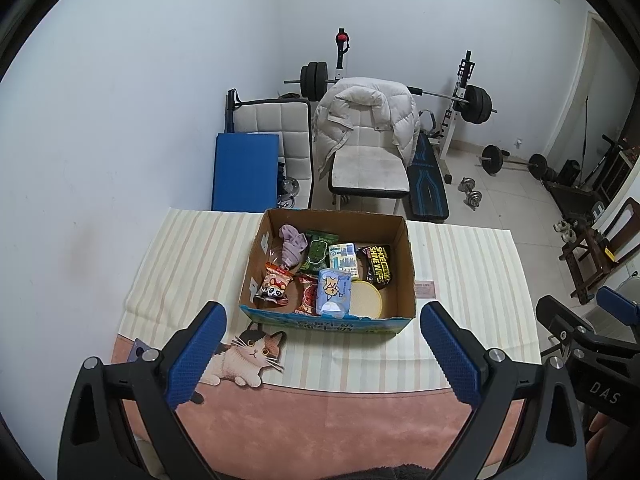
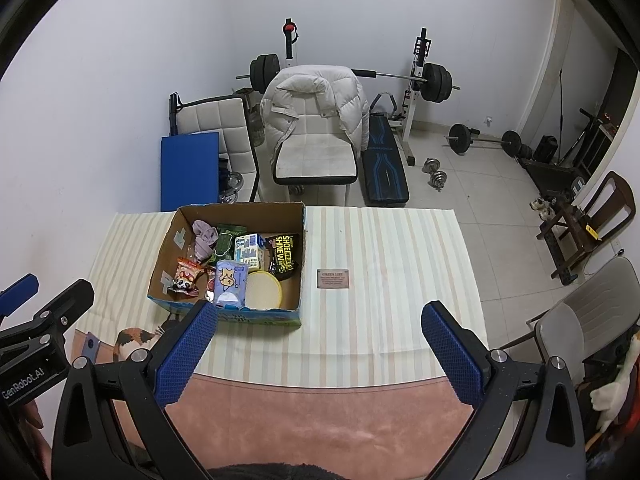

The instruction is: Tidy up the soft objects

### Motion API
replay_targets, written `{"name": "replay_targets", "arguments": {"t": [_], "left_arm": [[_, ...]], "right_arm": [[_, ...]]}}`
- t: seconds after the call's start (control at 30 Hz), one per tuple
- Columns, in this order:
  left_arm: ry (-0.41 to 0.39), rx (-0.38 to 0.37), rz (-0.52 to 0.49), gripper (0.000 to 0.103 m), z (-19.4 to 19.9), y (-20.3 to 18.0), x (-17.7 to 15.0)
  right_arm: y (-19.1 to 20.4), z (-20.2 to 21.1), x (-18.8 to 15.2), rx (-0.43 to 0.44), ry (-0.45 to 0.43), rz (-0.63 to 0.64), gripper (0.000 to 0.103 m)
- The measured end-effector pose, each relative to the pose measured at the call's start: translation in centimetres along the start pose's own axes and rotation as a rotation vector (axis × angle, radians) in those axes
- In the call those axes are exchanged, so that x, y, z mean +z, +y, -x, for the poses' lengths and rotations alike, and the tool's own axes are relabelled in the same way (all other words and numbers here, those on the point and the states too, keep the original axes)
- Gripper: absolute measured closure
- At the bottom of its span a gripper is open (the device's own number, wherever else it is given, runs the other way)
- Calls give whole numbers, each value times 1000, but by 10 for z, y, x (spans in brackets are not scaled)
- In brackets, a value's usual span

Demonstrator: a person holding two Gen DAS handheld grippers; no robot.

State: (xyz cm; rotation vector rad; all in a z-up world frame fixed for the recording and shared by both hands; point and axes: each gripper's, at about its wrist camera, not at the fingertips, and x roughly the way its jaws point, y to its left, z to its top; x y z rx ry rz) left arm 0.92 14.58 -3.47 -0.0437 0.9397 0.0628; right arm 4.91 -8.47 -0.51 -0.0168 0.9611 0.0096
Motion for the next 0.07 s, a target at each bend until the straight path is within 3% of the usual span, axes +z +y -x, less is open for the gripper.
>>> {"name": "replay_targets", "arguments": {"t": [0.07], "left_arm": [[1,0,0,3,0,0,0]], "right_arm": [[0,0,-1,1,0,-1,0]]}}
